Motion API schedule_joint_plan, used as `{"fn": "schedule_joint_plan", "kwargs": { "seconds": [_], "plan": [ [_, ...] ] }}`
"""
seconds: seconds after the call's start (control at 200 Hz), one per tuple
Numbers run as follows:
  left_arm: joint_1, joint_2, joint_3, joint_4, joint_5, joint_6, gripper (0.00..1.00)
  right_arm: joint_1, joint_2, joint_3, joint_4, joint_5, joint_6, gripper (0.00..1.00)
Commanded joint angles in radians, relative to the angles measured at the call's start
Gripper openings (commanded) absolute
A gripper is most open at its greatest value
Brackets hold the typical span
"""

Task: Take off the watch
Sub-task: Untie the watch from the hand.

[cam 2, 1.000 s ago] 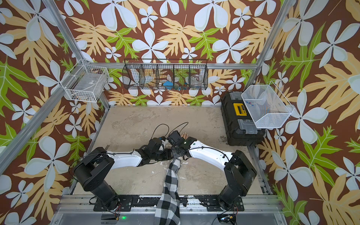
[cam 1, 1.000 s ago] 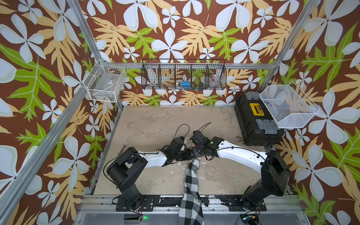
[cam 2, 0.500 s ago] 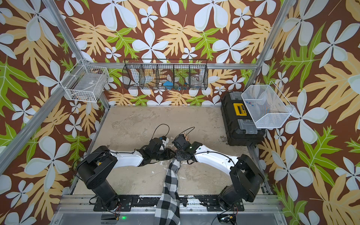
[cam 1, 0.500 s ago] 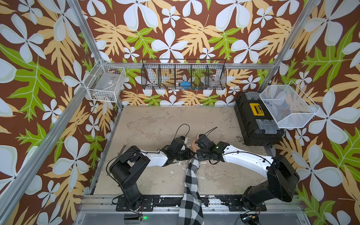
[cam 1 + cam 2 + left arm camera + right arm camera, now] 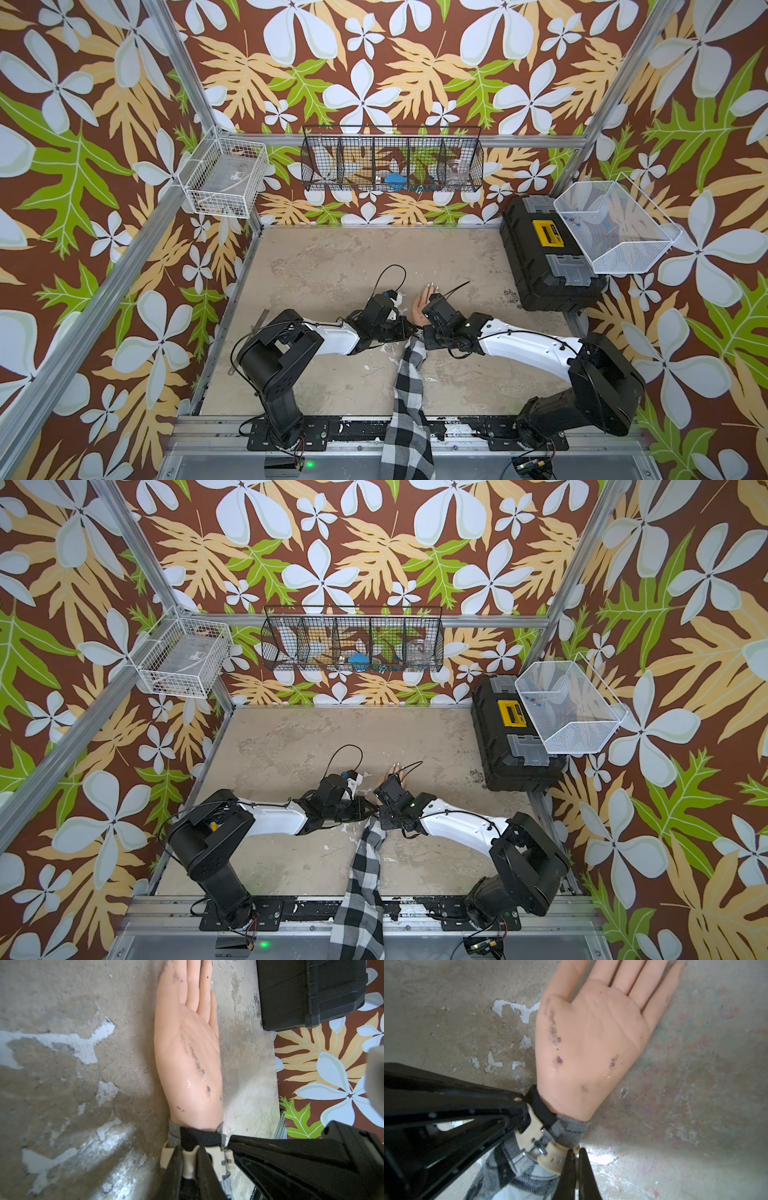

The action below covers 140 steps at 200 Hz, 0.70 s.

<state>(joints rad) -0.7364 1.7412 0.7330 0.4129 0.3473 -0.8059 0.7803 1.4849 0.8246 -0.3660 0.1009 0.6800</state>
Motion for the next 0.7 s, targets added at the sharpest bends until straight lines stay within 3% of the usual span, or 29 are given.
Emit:
{"fn": "schedule_joint_plan", "kwargs": {
  "seconds": [0.0,0.405,0.696],
  "plan": [
    [-0.001,0.015,-0.007,-0.118,-0.036,0.024,0.15,-0.013,-0.017,-0.025,-0.096,0.017,0.021,0.00],
    [-0.001,0.034,-0.003,-0.118,-0.036,0.024,0.14,-0.037,0.056,-0.079,-0.039,-0.036,0.010,0.00],
    [-0.001,0.015,0.007,-0.129,-0.034,0.031,0.18,-0.038,0.010,-0.106,0.059,-0.097,0.017,0.00]
  ]
}}
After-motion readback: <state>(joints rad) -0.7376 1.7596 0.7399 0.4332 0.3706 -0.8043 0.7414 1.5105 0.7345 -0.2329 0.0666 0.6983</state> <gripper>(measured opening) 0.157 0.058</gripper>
